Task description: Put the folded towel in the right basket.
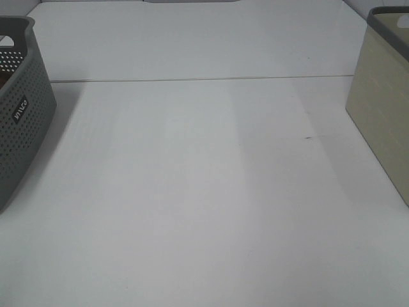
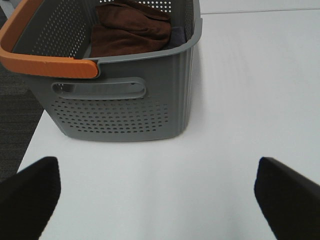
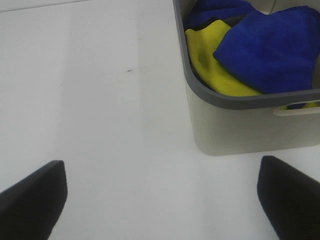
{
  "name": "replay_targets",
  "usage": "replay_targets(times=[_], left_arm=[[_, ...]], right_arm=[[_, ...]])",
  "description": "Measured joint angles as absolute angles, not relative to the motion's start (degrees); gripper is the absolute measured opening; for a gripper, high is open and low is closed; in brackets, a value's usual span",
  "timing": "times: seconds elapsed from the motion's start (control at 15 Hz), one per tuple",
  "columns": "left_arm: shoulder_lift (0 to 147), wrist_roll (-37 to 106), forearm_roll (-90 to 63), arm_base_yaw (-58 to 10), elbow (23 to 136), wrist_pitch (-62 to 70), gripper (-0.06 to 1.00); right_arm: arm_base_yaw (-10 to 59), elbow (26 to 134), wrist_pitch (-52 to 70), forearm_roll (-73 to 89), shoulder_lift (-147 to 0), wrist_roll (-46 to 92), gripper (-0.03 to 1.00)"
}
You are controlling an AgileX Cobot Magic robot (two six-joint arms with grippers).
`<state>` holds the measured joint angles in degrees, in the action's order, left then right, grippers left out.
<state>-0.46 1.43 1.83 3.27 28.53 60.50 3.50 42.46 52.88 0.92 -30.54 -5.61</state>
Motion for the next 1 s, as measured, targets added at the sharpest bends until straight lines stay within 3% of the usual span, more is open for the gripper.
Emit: replay_targets(times=[0.53, 1.0], left_arm=[[-0.5, 1.4, 1.8, 3.3, 28.5, 60.5, 0.98], [-0.5, 1.4, 1.8, 3.3, 28.5, 60.5, 0.98]], right_arm=[[3.5, 29.2, 59.8, 0.5, -1.1, -0.9, 0.98], [3.5, 28.9, 60.2, 0.0, 0.2, -0.8, 0.98]])
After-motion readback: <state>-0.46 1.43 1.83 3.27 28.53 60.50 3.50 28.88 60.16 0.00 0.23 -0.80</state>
